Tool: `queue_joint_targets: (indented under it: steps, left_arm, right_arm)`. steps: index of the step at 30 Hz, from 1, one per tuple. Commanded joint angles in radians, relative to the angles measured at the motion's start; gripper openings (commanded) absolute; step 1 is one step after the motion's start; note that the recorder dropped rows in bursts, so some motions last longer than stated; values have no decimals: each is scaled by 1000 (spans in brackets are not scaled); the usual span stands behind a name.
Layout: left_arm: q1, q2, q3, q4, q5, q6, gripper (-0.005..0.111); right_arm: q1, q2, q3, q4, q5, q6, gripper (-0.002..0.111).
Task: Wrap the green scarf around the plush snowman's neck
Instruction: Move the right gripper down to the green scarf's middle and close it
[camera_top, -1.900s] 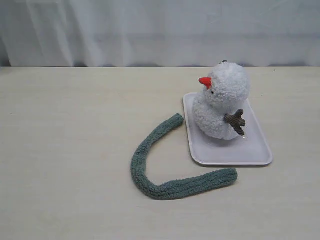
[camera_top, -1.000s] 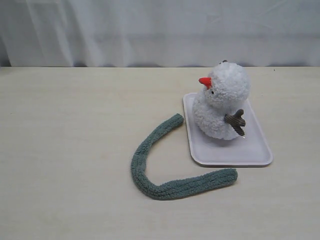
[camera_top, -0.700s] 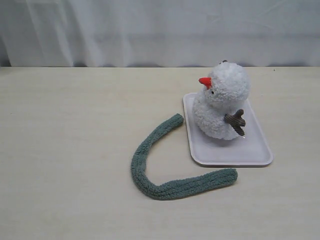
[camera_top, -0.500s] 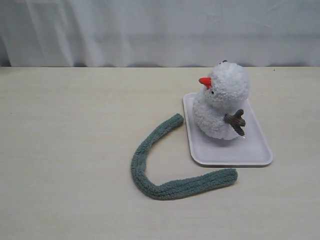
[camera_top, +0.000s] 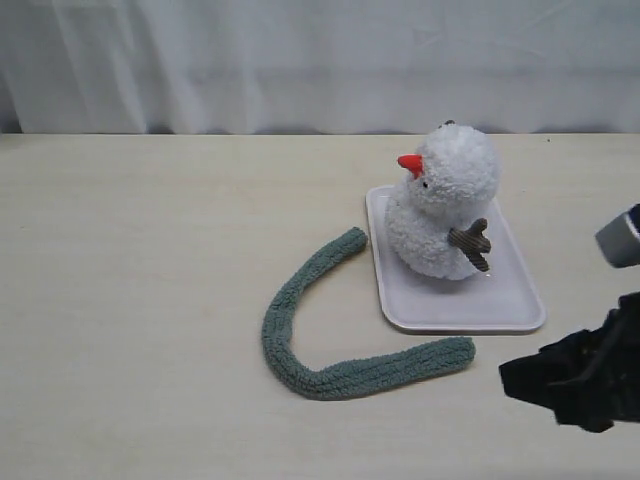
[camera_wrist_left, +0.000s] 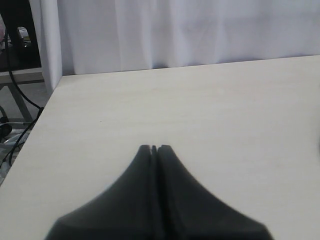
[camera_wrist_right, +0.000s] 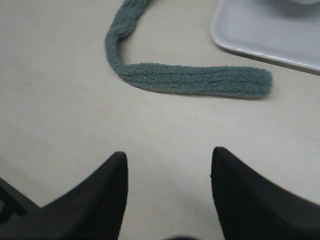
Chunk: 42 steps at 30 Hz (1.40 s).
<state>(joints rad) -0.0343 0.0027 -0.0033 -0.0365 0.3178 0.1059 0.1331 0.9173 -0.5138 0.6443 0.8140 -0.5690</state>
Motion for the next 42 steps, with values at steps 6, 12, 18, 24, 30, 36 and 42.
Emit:
queue_joint_targets:
  steps: [6,12,18,24,30,36,42]
  left_arm:
    - [4,-3,3,-2,-9,-6,0]
    - [4,-3,3,-2,-9,-6,0]
    - [4,-3,3,-2,-9,-6,0]
    - [4,-3,3,-2,-9,-6,0]
    - [4,-3,3,-2,-9,-6,0]
    - [4,-3,3,-2,-9,-6,0]
    - [4,-3,3,-2,-9,-6,0]
  right_arm:
    - [426,148,1,17,-387,16,49]
    - [604,351,-96,-62,-526,69,56]
    - [612,572,-271,-213,-518,186,56]
    - [612,764,-433,-295,-469,236,56]
    - [612,931,-524,-320,-450,253,56]
    - [612,1040,-598,-356,-410,257,56]
    - [612,1080,-656,-644,-358,523,56]
